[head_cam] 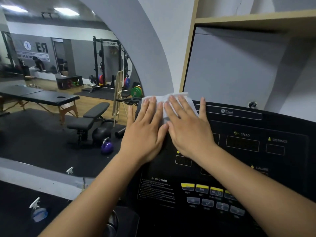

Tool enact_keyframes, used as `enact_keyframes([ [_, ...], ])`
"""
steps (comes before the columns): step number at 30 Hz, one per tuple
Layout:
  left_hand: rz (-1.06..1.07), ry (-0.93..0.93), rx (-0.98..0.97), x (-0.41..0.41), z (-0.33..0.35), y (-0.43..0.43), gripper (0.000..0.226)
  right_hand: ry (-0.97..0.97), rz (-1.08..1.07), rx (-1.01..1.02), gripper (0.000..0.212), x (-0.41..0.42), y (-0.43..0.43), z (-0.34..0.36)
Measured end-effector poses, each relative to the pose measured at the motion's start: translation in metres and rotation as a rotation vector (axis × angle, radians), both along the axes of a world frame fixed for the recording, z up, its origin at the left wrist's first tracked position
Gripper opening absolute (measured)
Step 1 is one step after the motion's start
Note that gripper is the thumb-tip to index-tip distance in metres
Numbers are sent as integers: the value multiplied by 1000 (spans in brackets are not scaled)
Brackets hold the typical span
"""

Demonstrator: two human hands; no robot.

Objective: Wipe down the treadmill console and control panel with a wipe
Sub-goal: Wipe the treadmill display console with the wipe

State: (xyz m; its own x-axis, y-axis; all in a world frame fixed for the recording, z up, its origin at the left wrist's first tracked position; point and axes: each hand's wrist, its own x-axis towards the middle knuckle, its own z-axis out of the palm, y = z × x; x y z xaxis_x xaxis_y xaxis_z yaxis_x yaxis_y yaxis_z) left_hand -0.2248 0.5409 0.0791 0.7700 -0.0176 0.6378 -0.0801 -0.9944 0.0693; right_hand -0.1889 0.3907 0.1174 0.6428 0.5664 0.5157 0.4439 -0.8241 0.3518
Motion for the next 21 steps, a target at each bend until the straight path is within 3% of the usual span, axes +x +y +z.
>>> enact_keyframes([
  [5,-42,29,38,-36,-59,-22,67,36,58,-15,58,-24,-38,-47],
  [13,48,7,29,5,3,-11,70,35,-3,45,56,4,-3,12],
  [18,-5,39,-12,-43,-55,-21,66,21,125,-49,58,-20,-20,-39],
  [21,20,5,11,-47,-54,-16,64,30,132,-71,58,-19,-27,-41],
])
